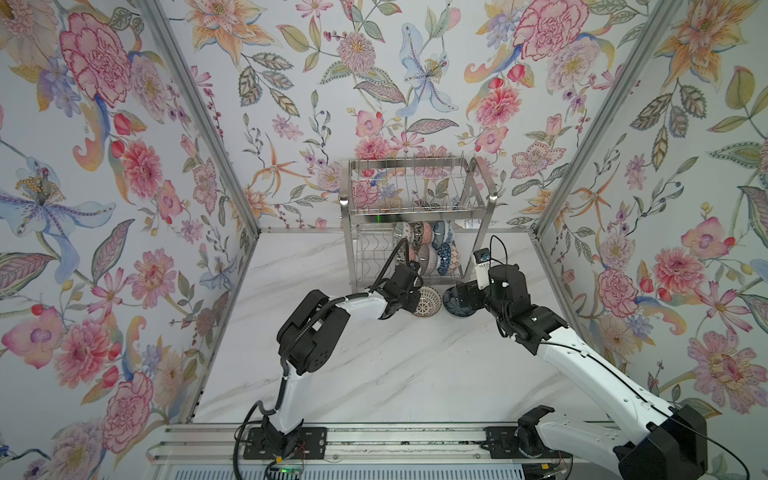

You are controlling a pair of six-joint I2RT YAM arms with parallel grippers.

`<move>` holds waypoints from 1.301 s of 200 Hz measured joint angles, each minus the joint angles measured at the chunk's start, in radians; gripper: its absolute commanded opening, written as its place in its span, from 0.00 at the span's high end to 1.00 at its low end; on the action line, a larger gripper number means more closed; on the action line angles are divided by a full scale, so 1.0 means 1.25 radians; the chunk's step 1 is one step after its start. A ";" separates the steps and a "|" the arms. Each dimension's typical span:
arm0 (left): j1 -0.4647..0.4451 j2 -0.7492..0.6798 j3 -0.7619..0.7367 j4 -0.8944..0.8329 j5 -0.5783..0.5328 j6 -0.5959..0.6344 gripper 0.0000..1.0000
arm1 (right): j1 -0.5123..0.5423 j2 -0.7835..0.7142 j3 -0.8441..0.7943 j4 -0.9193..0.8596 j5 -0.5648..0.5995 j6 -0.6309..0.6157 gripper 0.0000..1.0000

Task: Load the bowls into the dish rack
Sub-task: 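Close the left gripper on the rim of the white starburst bowl, then lift the white bowl with the left gripper while the right gripper grasps its rim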

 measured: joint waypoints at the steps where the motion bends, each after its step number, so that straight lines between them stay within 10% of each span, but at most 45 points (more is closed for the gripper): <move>1: 0.000 -0.002 -0.002 0.000 0.000 -0.001 0.90 | 0.000 0.000 0.000 0.000 0.000 0.000 0.01; 143: 0.005 -0.375 -0.356 0.045 -0.082 0.002 1.00 | 0.078 0.016 0.006 -0.011 -0.002 0.013 0.01; 260: 0.006 -0.479 -0.367 0.124 -0.087 -0.016 1.00 | 0.204 0.141 0.059 0.062 -0.088 0.171 0.01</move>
